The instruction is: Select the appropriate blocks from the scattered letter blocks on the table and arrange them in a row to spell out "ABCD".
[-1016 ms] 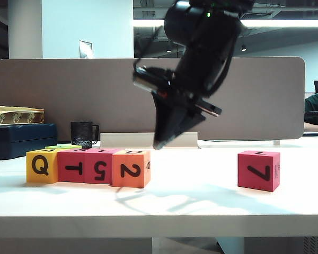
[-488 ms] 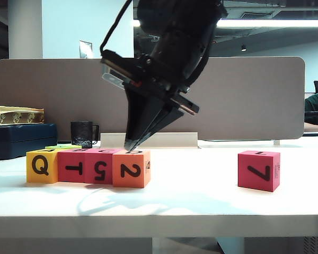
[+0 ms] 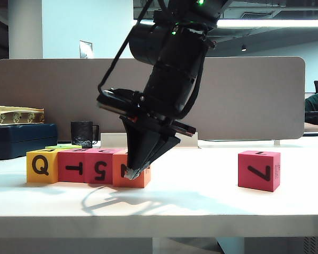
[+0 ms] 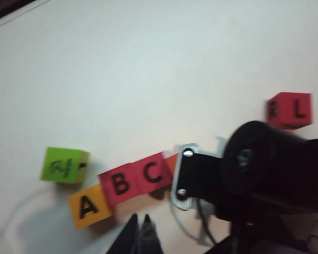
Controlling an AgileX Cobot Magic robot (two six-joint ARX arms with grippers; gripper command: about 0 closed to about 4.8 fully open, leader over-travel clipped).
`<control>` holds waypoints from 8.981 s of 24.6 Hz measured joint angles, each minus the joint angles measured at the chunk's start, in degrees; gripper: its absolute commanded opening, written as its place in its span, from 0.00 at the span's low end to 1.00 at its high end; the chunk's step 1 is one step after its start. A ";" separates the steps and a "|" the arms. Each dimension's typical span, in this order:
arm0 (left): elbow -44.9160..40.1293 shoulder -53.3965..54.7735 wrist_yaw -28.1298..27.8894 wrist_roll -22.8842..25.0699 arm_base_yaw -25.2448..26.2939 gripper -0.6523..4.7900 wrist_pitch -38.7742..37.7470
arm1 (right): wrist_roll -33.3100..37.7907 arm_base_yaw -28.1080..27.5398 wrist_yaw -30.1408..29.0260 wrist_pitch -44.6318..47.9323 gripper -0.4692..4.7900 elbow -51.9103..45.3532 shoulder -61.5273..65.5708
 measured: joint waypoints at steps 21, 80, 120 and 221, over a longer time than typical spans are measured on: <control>0.00 0.00 8.00 -2.45 6.08 0.11 -0.15 | -1.42 -1.14 6.69 7.69 0.09 0.00 1.64; -0.02 0.02 7.98 -0.26 8.52 0.11 0.98 | -6.01 -4.98 16.06 -1.40 0.09 9.11 2.32; -0.02 0.00 6.10 0.11 10.05 0.11 5.07 | -5.97 -4.76 13.62 -0.02 0.09 9.05 -2.05; -112.87 -87.27 -10.40 -8.50 25.44 0.11 75.67 | -4.52 -0.81 13.22 -6.54 0.09 9.16 -25.40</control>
